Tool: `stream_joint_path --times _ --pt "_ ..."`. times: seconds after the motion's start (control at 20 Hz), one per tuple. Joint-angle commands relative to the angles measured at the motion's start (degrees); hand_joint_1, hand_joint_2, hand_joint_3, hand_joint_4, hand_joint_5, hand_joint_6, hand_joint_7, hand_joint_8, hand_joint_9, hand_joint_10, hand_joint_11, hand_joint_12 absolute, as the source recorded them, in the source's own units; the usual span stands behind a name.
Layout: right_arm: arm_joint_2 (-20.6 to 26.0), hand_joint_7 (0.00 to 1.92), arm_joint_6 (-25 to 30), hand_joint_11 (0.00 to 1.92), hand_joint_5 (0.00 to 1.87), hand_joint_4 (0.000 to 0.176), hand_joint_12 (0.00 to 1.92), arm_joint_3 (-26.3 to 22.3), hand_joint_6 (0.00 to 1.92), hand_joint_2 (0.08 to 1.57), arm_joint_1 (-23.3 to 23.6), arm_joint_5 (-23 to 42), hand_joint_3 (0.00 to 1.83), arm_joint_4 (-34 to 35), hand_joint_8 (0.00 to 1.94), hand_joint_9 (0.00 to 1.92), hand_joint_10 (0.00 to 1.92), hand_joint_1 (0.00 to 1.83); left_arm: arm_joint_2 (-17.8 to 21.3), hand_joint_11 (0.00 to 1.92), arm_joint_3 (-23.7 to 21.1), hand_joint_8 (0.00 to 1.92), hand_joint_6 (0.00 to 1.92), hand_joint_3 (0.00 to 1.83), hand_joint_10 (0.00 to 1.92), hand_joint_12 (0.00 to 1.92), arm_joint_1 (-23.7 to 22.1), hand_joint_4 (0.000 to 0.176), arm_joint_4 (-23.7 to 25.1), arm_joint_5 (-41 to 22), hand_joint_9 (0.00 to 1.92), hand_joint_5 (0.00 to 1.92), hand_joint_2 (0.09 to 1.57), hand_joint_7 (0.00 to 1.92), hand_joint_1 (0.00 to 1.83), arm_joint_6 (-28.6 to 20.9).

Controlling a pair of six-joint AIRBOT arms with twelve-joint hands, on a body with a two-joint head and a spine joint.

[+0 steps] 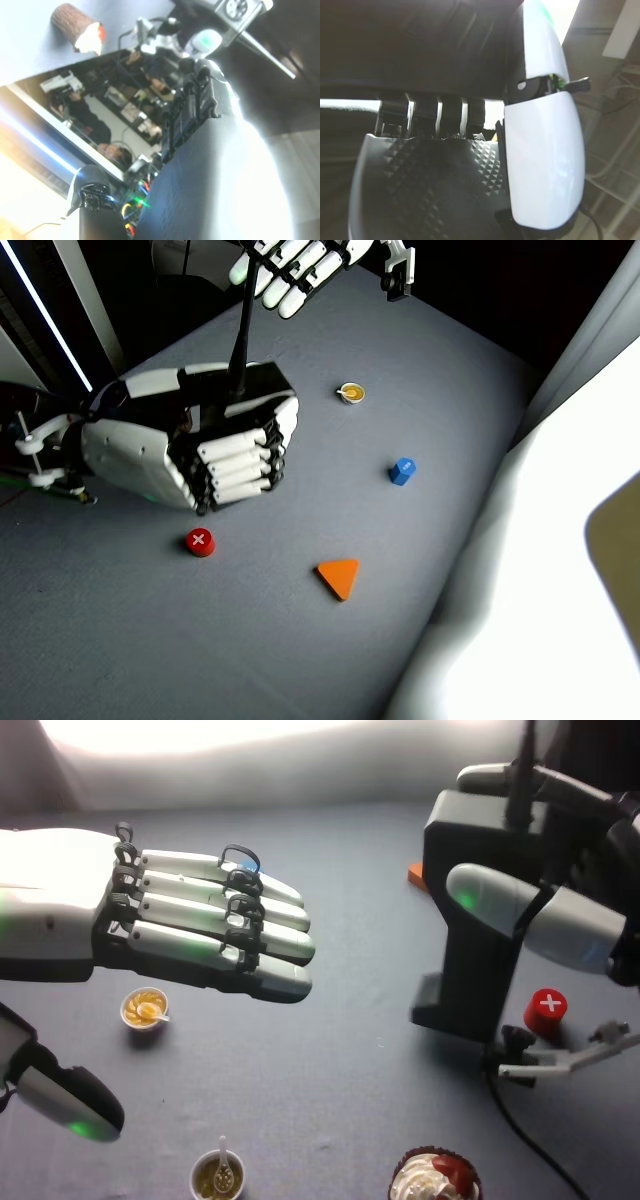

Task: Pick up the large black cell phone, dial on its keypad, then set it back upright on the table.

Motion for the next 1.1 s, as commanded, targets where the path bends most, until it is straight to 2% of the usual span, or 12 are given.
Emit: stream_joint_path --times 0.0,0.15,0.35,0.4,0.55,0.6,0.65,0.7,0.75,0.9,0.95,1.05 --pt "0.8 0.9 1.5 0.83 0.88 0.0 1.19 0.0 1.06 1.14 1.0 7.8 0.0 -5.0 1.06 0.87 1.32 1.37 0.0 0.0 -0.2 0.0 0.0 0.0 0.0 0.28 -1.2 0.0 -6.1 -4.1 0.09 0.19 1.1 0.14 0.36 0.6" --pt "1.3 0.89 2.1 0.81 0.9 0.0 1.18 -0.3 1.05 1.14 1.1 9.5 0.0 -8.8 1.08 0.86 1.32 1.37 0.1 0.0 -0.2 0.0 0.0 0.0 0.0 0.2 -1.2 0.0 -6.5 -4.0 0.07 0.15 1.11 0.12 0.36 1.1" --pt "1.5 0.9 2.1 0.86 0.88 0.0 1.15 -1.2 1.04 1.14 2.3 11.1 0.0 -11.7 1.07 0.9 1.3 1.37 0.1 0.0 -0.2 0.0 0.0 0.0 0.01 0.55 -1.2 0.0 -7.1 -3.4 0.22 0.19 1.14 0.22 0.51 1.5" --pt "1.7 0.89 2.1 0.86 0.87 0.0 1.17 -1.3 1.03 1.14 2.6 11.2 0.0 -12.0 1.09 0.9 1.32 1.37 0.2 0.0 -0.2 0.0 0.0 0.0 0.01 0.73 -1.2 0.003 -7.3 -3.4 0.31 0.23 1.13 0.32 0.65 1.6" --pt "2.1 0.89 2.0 0.86 0.87 0.0 1.17 -1.6 1.03 1.15 3.2 11.2 0.0 -12.3 1.09 0.9 1.32 1.37 0.2 0.0 -0.2 0.0 0.0 0.0 0.01 0.78 -1.2 0.006 -7.3 -2.9 0.33 0.24 1.12 0.34 0.69 2.0" --pt "2.2 0.9 2.0 0.86 0.88 0.0 1.22 -1.7 1.01 1.14 3.4 11.2 0.0 -12.6 1.08 0.9 1.32 1.37 0.2 0.17 -0.2 0.02 0.0 0.01 0.13 1.09 -1.2 0.038 -7.4 -2.5 0.65 0.21 1.2 0.5 0.82 2.1" --pt "2.2 0.87 2.0 0.86 0.87 0.0 1.24 -1.7 1.04 1.15 3.6 11.2 0.0 -12.7 1.1 0.9 1.32 1.37 0.2 0.45 -0.2 0.03 0.01 0.0 0.81 1.42 -1.2 0.064 -7.4 -2.6 0.71 0.23 1.19 0.7 0.98 1.9" --pt "2.2 0.86 2.0 0.86 0.86 0.0 1.24 -1.8 1.05 1.15 3.7 11.2 0.0 -12.8 1.12 0.89 1.34 1.37 0.2 0.54 -0.2 0.04 0.0 0.0 1.34 1.65 -1.2 0.06 -7.3 -2.7 0.62 0.22 1.18 0.79 1.03 1.8" --pt "2.3 0.84 1.9 0.83 0.86 0.0 1.29 -2.1 1.06 1.16 4.0 11.2 0.0 -12.8 1.13 0.87 1.38 1.36 0.2 0.55 -0.3 1.42 0.01 0.02 1.65 1.86 -1.2 0.05 -7.3 -2.3 0.63 0.18 1.25 0.68 1.27 1.7" --pt "2.3 0.84 1.4 0.85 0.84 0.0 1.32 -2.9 1.04 1.17 5.1 11.1 0.0 -13.0 1.17 0.86 1.41 1.36 0.5 0.39 -0.4 1.46 0.0 0.0 1.84 1.92 -1.2 0.049 -7.7 -1.2 0.68 0.13 1.25 0.7 1.28 1.6" --pt "2.3 0.82 1.3 0.85 0.81 0.0 1.31 -3.1 1.09 1.17 5.5 11.0 0.0 -13.0 1.18 0.87 1.4 1.36 0.6 0.35 -0.3 1.41 0.01 0.0 1.88 1.92 -1.2 0.076 -7.8 -0.7 0.72 0.14 1.23 0.74 1.3 1.6" --pt "2.3 0.81 0.9 0.85 0.84 0.0 1.3 -3.9 1.09 1.17 6.8 10.5 0.0 -13.0 1.18 0.86 1.4 1.36 0.6 0.46 0.3 1.37 0.0 0.0 1.92 1.92 -1.2 0.084 -8.1 0.8 0.74 0.13 1.21 0.78 1.3 1.6"
